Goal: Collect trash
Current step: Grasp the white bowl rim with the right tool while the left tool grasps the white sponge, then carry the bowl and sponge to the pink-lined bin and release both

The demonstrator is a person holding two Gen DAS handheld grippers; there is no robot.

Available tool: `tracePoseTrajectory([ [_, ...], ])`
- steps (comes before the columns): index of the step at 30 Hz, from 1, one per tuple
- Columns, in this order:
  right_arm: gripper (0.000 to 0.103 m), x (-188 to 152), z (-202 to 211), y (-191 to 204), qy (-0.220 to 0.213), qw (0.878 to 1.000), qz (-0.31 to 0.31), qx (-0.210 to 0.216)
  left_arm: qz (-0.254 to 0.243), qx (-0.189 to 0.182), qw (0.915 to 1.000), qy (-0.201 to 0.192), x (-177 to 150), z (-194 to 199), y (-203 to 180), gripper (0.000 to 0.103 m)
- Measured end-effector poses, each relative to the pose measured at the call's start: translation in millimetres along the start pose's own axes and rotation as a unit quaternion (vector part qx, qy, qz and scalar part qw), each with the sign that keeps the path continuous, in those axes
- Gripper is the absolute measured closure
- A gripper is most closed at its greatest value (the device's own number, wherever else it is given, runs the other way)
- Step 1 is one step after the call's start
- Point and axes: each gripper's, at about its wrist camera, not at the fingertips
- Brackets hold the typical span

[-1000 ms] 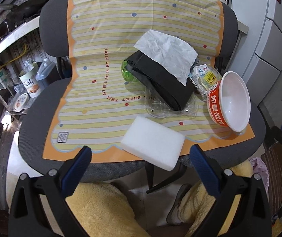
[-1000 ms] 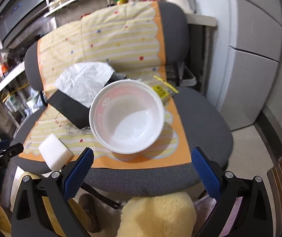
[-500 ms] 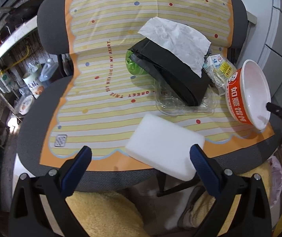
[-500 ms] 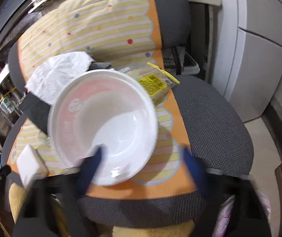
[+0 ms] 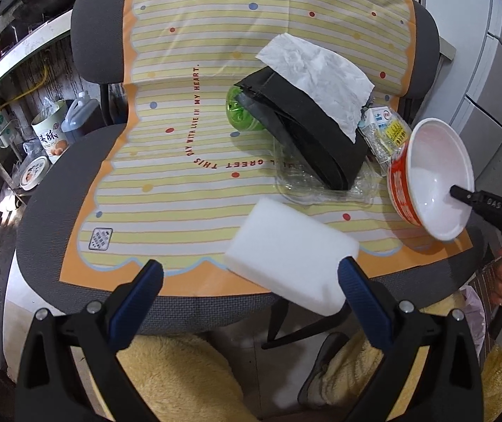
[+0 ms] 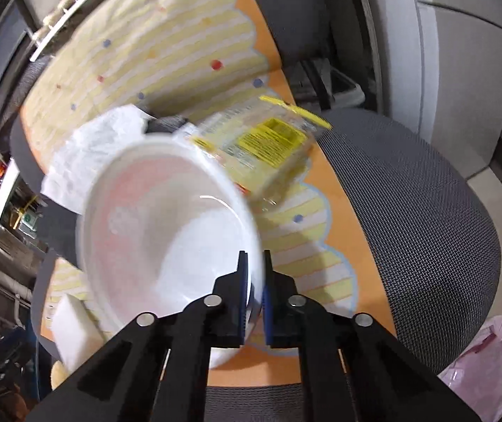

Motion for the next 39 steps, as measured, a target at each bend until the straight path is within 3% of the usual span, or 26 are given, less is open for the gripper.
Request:
tracePoseTrajectory([
  [6,0.098,-11.3,64.6,18.6,-0.066,0.997,0.021,-0.024,-0.042,-0.034,0.9984,0.017,-18.2,-6.8,-12.2,0.006],
  [13,0.098,-29.8,89.4,13.6,-0.071,0.996,0.02,-0.041,-0.069,-0.039,0.9962,0.037,-23.8,-33.2,-40.8,0.008],
  [21,0.097,-42.1,90.8,2.0,-0.062,0.997,0.01,-0.042,-0.063,-0.007,0.9975,0.031,-17.5,-49.1,-50.3,0.04],
  [24,0.097,-45.1,90.2,-1.2,-0.059,0.997,0.006,-0.04,-0.056,-0.005,0.9979,0.032,-18.3,-51.5,-47.1,0.061],
  [27,0.097,-48.5,92.4,-6.8,-0.057,0.998,-0.004,-0.032,-0.06,0.002,0.9981,0.011,-18.8,-42.7,-43.7,0.067],
  [30,0.097,-51.2,100.2,-15.4,-0.06,0.998,-0.017,-0.027,-0.061,-0.016,0.9978,-0.022,-16.2,-14.3,-39.8,0.068],
  [33,0.097,-54.9,111.6,-26.6,-0.066,0.997,-0.03,-0.037,-0.072,-0.059,0.9942,-0.054,-10.0,18.3,-44.1,0.068],
  [39,0.097,-72.1,139.9,-64.8,-0.079,0.991,-0.073,-0.079,-0.153,-0.133,0.9739,-0.102,-3.6,48.2,-107.5,0.068],
])
Point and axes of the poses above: each gripper's, at about its wrist camera, not at the fingertips, and z roughly against the way its jaws point, y to its left, x to its top, and after that the axes turned 8 degrees about y, right-handed
